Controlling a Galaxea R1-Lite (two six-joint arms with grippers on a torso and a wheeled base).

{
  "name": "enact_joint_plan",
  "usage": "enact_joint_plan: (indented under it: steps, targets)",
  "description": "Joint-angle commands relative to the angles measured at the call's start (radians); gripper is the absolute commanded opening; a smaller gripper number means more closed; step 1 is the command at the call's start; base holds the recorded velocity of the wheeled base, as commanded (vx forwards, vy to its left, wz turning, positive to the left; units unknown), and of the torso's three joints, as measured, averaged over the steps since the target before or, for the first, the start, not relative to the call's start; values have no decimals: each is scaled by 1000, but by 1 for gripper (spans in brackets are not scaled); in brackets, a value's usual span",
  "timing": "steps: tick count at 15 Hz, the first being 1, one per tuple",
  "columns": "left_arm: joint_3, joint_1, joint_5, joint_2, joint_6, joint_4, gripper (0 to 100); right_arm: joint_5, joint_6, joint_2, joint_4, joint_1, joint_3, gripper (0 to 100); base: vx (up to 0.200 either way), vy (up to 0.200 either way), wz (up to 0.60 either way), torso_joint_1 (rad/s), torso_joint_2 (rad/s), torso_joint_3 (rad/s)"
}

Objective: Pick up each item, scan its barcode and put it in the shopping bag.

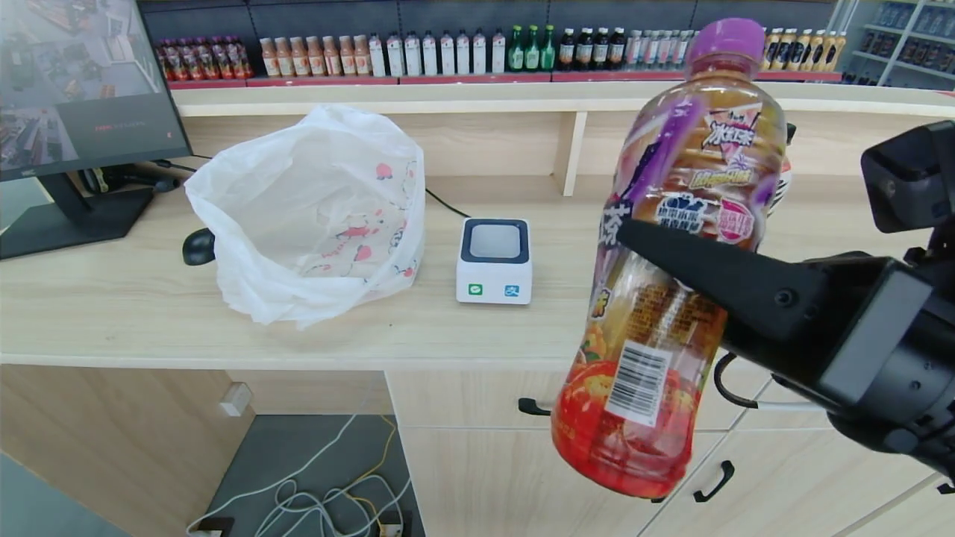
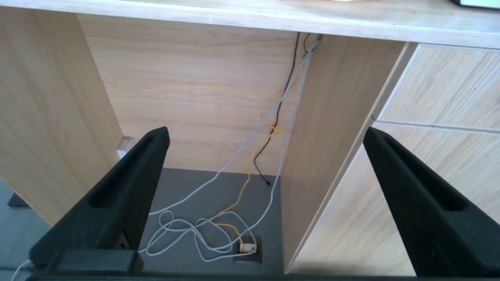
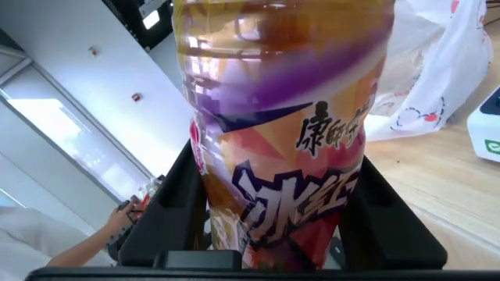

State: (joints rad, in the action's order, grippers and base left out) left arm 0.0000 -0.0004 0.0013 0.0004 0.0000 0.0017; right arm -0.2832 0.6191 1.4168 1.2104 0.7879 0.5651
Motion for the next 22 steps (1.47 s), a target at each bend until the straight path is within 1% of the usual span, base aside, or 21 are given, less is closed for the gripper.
enact_joint_plan:
  steps: [1, 5, 7, 13, 14, 16, 20, 22]
  targets:
    - [0, 0, 0, 0, 0, 0, 100, -1, 31, 48, 0, 17, 71, 0, 0, 0, 0, 0, 0, 0]
    - [0, -1, 0, 0, 0, 0, 100, -1, 44, 80, 1, 25, 118, 0, 0, 0, 0, 0, 0, 0]
    - [0, -1, 0, 0, 0, 0, 100, -2, 85, 79, 1, 54, 137, 0, 0, 0, 0, 0, 0, 0]
    - [0, 0, 0, 0, 0, 0, 100, -2, 85, 90, 0, 76, 137, 0, 0, 0, 0, 0, 0, 0]
    - [0, -1, 0, 0, 0, 0, 100, -2, 82, 88, 1, 102, 144, 0, 0, 0, 0, 0, 0, 0]
    - [0, 0, 0, 0, 0, 0, 100, -2, 82, 88, 0, 125, 144, 0, 0, 0, 0, 0, 0, 0]
    - [0, 0, 0, 0, 0, 0, 100, -1, 80, 97, 1, 125, 151, 0, 0, 0, 0, 0, 0, 0]
    - [0, -1, 0, 0, 0, 0, 100, -1, 80, 97, 1, 142, 147, 0, 0, 0, 0, 0, 0, 0]
